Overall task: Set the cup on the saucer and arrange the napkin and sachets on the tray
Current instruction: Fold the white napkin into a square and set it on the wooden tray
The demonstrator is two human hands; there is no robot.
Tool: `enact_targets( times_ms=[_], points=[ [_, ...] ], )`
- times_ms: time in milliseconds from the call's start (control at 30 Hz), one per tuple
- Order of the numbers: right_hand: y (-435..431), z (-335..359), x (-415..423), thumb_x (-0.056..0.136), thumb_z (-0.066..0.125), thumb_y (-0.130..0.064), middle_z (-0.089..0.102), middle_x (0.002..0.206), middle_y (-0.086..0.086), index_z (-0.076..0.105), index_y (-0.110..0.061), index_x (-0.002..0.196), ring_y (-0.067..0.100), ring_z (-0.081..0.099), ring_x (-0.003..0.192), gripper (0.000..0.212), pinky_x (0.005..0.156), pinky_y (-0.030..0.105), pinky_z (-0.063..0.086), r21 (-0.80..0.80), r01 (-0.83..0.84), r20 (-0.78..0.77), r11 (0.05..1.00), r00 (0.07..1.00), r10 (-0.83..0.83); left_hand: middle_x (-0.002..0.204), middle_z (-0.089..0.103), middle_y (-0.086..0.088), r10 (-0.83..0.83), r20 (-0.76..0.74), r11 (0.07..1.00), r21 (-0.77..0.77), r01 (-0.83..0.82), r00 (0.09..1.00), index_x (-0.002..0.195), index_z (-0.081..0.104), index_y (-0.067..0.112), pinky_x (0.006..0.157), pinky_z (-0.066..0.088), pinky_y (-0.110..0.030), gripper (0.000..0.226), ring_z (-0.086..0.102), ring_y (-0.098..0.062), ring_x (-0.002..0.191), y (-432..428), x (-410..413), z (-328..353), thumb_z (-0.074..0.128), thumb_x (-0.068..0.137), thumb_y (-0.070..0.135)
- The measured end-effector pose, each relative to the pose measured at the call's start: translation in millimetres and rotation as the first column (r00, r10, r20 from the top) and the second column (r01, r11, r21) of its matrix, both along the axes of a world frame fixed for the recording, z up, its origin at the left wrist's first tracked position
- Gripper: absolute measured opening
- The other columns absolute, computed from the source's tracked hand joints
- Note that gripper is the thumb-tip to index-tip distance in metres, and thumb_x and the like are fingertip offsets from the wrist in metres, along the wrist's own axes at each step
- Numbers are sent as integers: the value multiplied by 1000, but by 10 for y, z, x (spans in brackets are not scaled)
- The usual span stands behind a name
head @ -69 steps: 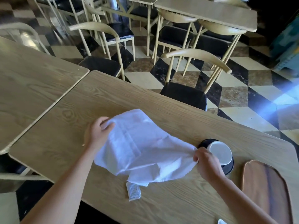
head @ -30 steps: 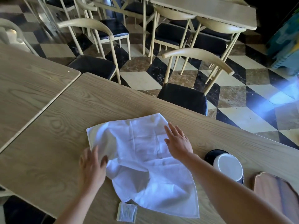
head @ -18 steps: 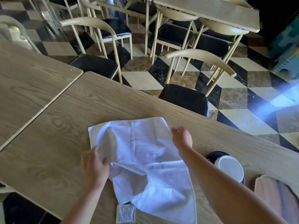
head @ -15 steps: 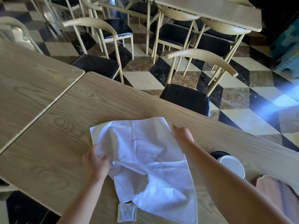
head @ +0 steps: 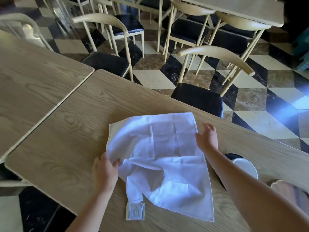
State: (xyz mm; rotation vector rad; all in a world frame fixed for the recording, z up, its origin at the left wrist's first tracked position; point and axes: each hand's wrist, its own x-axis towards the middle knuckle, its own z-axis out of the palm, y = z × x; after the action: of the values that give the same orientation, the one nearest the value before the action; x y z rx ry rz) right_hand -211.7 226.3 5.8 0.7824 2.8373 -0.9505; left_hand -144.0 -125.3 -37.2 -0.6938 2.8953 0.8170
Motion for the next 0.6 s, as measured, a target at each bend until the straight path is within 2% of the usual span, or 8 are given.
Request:
enact_targets(
  times_ms=[67,133,233,400,533,600],
  points=[
    [-82,32,229,85,64,-7,50,135,13,55,-9,132,35,48,120,47,103,42,40,54,-117,-52,992,991,120,81,63,-18,40,6,999,37,-40,999,89,59,4,71,51,-48,29,60,-41,80,-30,58,-10,62,88,32],
    [-182,22,580,82,69,-7,56,128,12,59,-10,126,35,53,111,45,97,42,45,118,-203,-96,972,972,215,79,65,-11,26,14,999,33,-27,1000,88,61,7,67,53,-45,31,62,-35,77,-40,155,-20,61,88,39],
    [-265,-38,1178,78,75,-11,61,119,8,64,-12,119,33,57,105,42,91,39,47,135,-207,-63,969,974,217,79,67,-3,1,6,1000,30,-1,1000,91,64,12,66,53,-41,31,63,-30,78,-6,268,-21,66,84,43],
    [-271,-201,1923,72,84,-21,65,115,7,71,-15,109,34,59,98,40,85,44,54,235,-302,59,924,953,296,91,72,-9,40,-37,999,-4,-40,999,94,68,13,73,53,-43,16,66,-35,88,44,198,-36,67,85,26],
    [-204,-249,2196,63,90,-20,63,118,11,74,-22,103,38,60,99,44,77,47,57,289,-250,77,924,968,238,92,72,-15,107,-169,991,103,-91,980,91,69,7,75,52,-45,8,65,-38,89,33,29,-56,64,84,7],
    [-163,-275,2259,65,87,-13,58,116,10,72,-25,108,35,60,94,48,77,43,56,235,-199,83,951,979,184,88,71,-20,176,-288,966,232,-110,941,86,67,4,77,52,-50,6,65,-41,86,-6,-106,-20,64,83,0]
  ],
)
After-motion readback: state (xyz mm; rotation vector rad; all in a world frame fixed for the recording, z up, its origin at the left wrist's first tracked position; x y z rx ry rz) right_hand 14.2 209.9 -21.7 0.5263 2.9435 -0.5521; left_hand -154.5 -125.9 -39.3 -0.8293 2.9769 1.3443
